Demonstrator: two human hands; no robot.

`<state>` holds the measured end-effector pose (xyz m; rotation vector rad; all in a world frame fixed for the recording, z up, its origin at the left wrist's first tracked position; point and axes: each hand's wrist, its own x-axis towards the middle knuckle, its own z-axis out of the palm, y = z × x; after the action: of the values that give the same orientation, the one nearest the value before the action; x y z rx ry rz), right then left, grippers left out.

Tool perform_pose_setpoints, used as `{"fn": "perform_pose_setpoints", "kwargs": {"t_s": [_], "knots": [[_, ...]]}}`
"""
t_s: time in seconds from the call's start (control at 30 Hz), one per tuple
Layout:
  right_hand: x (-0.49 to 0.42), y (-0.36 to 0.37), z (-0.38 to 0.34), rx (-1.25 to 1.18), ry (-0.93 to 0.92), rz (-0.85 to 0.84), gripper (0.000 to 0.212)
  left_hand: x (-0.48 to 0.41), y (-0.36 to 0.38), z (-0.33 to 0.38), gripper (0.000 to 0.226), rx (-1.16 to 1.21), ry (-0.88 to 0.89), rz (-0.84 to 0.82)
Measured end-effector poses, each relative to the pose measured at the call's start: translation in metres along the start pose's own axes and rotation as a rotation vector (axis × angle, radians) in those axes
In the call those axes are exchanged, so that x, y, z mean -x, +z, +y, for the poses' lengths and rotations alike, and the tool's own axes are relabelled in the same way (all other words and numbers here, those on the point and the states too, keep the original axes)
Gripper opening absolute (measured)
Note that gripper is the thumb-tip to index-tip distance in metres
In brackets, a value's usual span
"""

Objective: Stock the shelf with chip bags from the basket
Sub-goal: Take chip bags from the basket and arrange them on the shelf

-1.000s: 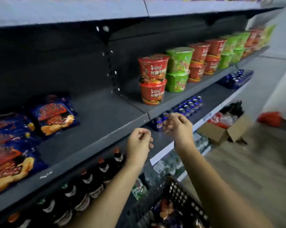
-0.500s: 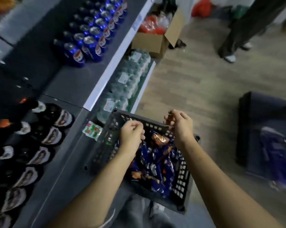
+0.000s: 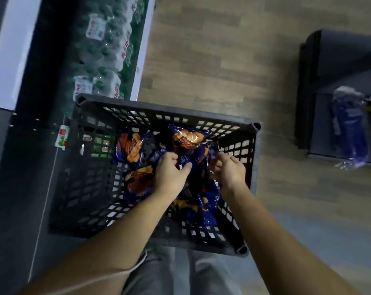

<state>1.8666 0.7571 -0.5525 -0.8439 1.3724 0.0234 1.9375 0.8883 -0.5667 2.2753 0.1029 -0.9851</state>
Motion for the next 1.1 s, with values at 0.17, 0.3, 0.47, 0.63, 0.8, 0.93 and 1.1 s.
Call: {"fn": "perform_pose_setpoints", "kwargs": {"t_s": [0.17,0.3,0.47,0.63,0.8,0.93,1.1], "knots": [[-0.025,-0.007,0.027,-0.031,0.03,0.001,0.029,-0.028,0.028,-0.014,0.081,-0.289,0.108,-0.024],[-0.033,-0.011,0.039,-0.084,0.035,0.035,0.01,-0.036,0.042,-0.015,0.09,-0.456,0.089,-0.062],[-0.033,-0.012,0.038,-0.123,0.026,0.033,0.01,-0.035,0.034,-0.005,0.054,-0.44,0.116,-0.007],[-0.024,-0.01,0.027,-0.056,-0.002,0.0,0.007,-0.023,0.005,0.01,0.028,-0.122,0.055,-0.081],[-0.004,-0.002,0.006,0.03,-0.007,-0.15,0.039,-0.003,-0.029,0.031,0.058,0.177,0.033,-0.129],[0.017,0.003,-0.017,0.049,-0.013,-0.286,0.054,0.018,-0.057,0.048,0.014,0.294,0.083,-0.143],[0.056,0.011,-0.052,0.092,-0.1,-0.425,0.044,0.056,-0.096,0.07,0.011,0.441,0.13,-0.098]]}}
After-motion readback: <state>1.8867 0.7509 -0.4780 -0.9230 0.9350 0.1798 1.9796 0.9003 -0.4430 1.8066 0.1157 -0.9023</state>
